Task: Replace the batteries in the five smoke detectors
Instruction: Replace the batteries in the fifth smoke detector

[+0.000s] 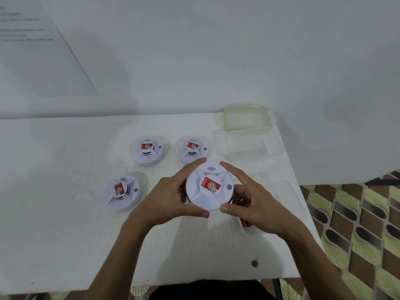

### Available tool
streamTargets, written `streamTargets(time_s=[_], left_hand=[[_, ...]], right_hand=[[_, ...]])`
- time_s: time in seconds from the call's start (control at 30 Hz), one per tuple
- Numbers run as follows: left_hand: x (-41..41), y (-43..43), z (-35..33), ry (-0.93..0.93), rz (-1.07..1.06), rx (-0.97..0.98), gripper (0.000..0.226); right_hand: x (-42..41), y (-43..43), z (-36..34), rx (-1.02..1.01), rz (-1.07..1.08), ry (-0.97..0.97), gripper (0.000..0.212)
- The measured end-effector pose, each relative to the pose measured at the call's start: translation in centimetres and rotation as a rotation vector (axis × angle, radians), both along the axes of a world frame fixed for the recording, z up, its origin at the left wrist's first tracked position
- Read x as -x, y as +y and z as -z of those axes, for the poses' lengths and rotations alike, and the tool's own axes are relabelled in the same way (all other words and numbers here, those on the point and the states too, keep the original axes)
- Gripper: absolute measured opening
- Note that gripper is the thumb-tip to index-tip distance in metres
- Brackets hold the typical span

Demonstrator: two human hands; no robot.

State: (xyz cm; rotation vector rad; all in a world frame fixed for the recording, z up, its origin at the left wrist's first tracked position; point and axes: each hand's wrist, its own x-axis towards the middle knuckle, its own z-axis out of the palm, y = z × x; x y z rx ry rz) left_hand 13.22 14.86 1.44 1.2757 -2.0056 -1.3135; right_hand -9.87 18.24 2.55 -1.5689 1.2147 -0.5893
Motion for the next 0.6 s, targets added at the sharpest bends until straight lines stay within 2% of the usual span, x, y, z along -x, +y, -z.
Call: streamTargets(time_s=[0.6], left_hand=[[0.29, 0.27, -0.46, 0.027, -0.021, -0.026, 0.090]], right_hand=[[0.05, -0.01, 0.36, 0.011, -0.001, 0.016, 0.084]])
